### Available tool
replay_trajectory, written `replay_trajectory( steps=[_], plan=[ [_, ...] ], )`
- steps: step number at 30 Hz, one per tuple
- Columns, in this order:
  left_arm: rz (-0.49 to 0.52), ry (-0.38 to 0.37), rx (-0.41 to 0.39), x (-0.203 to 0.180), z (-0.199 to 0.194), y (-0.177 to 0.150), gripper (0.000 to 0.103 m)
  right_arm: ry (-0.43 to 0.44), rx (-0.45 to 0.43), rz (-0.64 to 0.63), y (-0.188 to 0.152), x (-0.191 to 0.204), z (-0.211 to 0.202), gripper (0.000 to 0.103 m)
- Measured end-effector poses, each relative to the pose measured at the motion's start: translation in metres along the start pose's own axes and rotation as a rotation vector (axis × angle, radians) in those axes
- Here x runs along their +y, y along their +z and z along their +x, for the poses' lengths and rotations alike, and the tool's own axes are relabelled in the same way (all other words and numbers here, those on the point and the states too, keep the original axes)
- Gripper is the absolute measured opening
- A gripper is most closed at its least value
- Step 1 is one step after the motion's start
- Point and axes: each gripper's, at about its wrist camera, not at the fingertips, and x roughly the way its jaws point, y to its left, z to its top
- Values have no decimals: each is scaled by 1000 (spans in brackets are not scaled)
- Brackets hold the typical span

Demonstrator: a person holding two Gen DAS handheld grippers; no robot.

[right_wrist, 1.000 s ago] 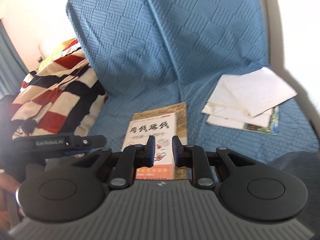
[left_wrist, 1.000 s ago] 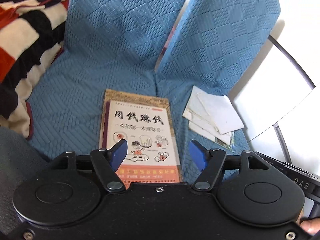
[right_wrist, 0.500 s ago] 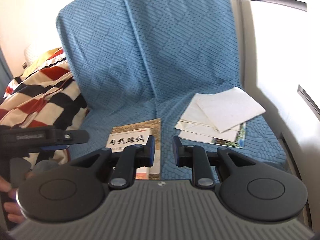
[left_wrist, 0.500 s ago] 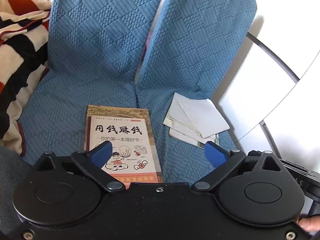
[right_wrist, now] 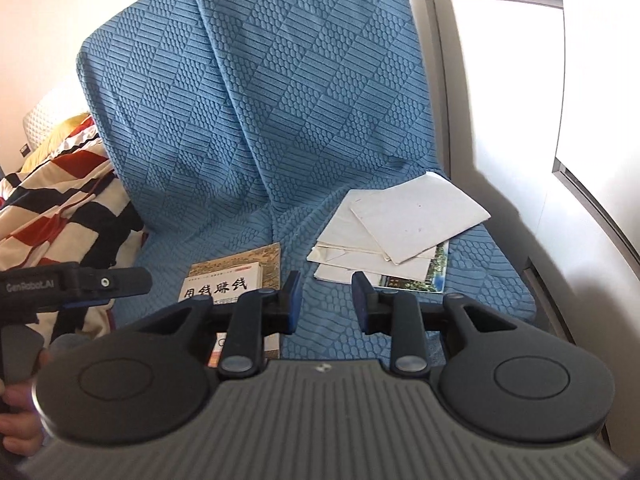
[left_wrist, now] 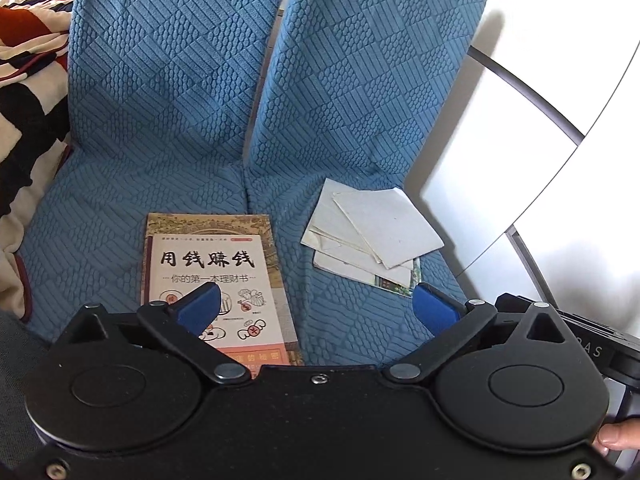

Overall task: Organize objects
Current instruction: 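Move both tools over to the pile of white papers and postcards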

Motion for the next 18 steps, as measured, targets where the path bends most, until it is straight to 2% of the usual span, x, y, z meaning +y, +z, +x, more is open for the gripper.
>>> replay_trajectory(
  steps=[7, 10, 13, 15, 16, 18],
  plan=[
    [24, -11, 15, -11, 6, 0, 102, -28, 4, 27, -3, -13, 0, 31],
    [8, 11, 10, -9, 9, 2, 102, -34, -3, 37, -2, -17, -2, 36],
    [25, -8, -6, -16, 9, 4, 102, -31, -15, 47, -3, -24, -8, 37],
    [45, -10, -10, -25, 11, 5, 102, -44, -19, 50, -3, -30, -9, 41],
    [49, -12, -8, -29, 13, 5, 102, -51, -22, 51, -4, -34, -9, 47],
    [58, -21, -9, -37, 18, 7, 102, -61, -30, 62, -3, -42, -9, 65]
  ],
)
